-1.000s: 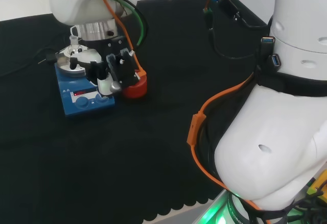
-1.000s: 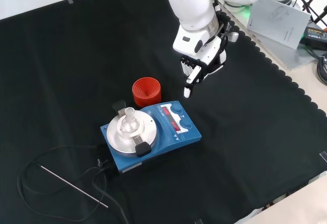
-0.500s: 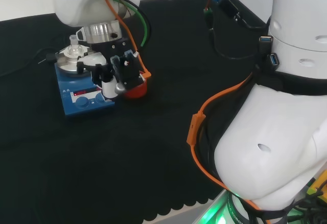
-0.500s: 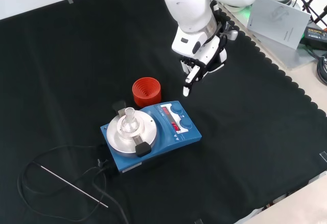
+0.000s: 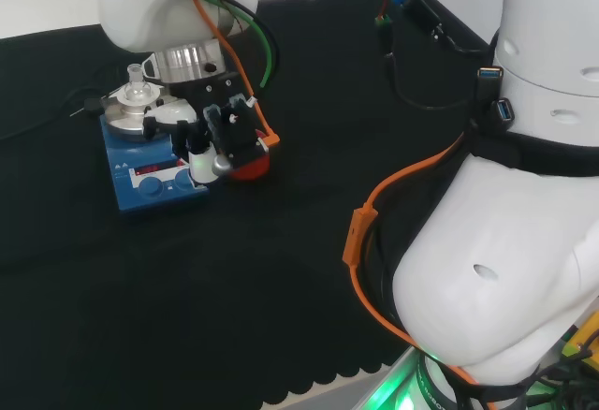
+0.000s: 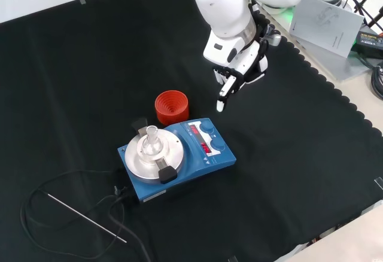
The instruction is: Turn on the heater.
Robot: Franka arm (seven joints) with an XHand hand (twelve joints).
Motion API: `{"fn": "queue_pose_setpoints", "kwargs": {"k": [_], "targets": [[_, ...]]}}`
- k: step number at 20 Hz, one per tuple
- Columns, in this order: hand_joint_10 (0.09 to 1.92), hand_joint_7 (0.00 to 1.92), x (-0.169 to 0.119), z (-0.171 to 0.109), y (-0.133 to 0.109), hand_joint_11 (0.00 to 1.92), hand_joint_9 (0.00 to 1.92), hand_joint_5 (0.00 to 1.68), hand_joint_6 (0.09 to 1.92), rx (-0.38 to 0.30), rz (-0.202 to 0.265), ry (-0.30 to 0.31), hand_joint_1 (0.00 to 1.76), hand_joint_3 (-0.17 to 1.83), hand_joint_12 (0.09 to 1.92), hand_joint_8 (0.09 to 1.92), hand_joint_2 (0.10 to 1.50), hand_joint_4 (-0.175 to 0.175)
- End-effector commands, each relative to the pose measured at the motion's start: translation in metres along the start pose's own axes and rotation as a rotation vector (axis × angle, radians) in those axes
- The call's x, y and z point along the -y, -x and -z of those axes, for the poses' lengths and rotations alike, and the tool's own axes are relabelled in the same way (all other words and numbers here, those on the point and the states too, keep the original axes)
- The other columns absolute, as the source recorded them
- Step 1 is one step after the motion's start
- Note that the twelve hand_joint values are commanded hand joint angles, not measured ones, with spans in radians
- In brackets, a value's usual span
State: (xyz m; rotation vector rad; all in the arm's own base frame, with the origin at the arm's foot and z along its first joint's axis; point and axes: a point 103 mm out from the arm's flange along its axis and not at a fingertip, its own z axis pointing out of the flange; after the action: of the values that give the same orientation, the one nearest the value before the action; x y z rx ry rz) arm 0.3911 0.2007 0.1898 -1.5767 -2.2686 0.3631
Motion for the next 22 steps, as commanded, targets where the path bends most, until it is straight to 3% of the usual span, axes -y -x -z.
{"fn": "queue_pose_setpoints", "kwargs": {"k": [1,13,22], "targets": [[1.3,1.24,0.0,-0.003,-0.004,1.27,1.48,0.02,0.56,-0.014,0.001,-0.004,1.48,1.65,1.23,1.5,0.27,-0.041],[1.31,1.24,0.005,-0.016,-0.023,1.28,1.51,0.02,0.54,-0.005,0.012,-0.059,1.48,1.67,1.25,1.52,0.26,-0.035],[1.31,1.25,0.011,-0.024,-0.018,1.28,1.51,0.01,0.52,-0.025,-0.025,-0.024,1.48,1.68,1.26,1.53,0.26,-0.035]]}}
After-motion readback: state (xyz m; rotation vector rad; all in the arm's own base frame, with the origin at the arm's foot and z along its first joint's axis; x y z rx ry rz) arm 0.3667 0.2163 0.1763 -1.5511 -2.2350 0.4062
